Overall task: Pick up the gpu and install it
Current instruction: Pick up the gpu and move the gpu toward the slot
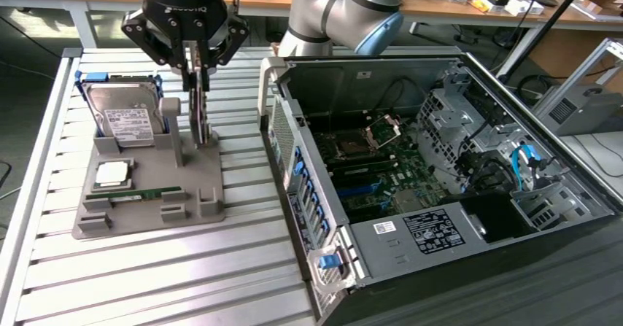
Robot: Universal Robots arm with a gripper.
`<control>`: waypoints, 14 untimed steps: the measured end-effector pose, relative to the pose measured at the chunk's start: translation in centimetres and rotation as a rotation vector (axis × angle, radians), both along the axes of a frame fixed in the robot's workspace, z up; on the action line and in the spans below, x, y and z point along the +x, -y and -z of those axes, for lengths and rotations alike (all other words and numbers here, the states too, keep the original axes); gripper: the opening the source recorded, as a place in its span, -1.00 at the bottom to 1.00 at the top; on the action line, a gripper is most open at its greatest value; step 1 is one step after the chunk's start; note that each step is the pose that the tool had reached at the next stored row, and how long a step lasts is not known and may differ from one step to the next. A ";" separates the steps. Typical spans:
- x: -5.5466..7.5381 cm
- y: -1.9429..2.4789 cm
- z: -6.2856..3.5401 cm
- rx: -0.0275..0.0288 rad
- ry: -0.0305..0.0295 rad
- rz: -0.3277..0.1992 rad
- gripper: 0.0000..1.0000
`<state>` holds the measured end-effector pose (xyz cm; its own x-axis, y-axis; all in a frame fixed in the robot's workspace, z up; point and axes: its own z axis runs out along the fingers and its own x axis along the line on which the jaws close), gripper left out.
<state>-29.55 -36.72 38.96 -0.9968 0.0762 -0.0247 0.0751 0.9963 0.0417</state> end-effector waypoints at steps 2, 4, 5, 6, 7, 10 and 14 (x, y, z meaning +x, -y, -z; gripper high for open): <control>0.0 0.00 -0.10 -0.0001 0.0000 0.000 -0.47; 0.0 0.00 -0.19 -0.0001 0.0000 0.000 -0.47; 0.0 0.00 -0.23 -0.0001 0.0000 0.000 -0.47; 0.0 0.00 -0.32 -0.0001 0.0000 0.000 -0.47; 0.0 0.00 -0.42 -0.0001 -0.0001 0.000 -0.47; 0.0 0.00 -0.63 -0.0001 0.0000 0.000 -0.47; 0.0 0.00 -0.91 -0.0001 -0.0001 0.000 -0.47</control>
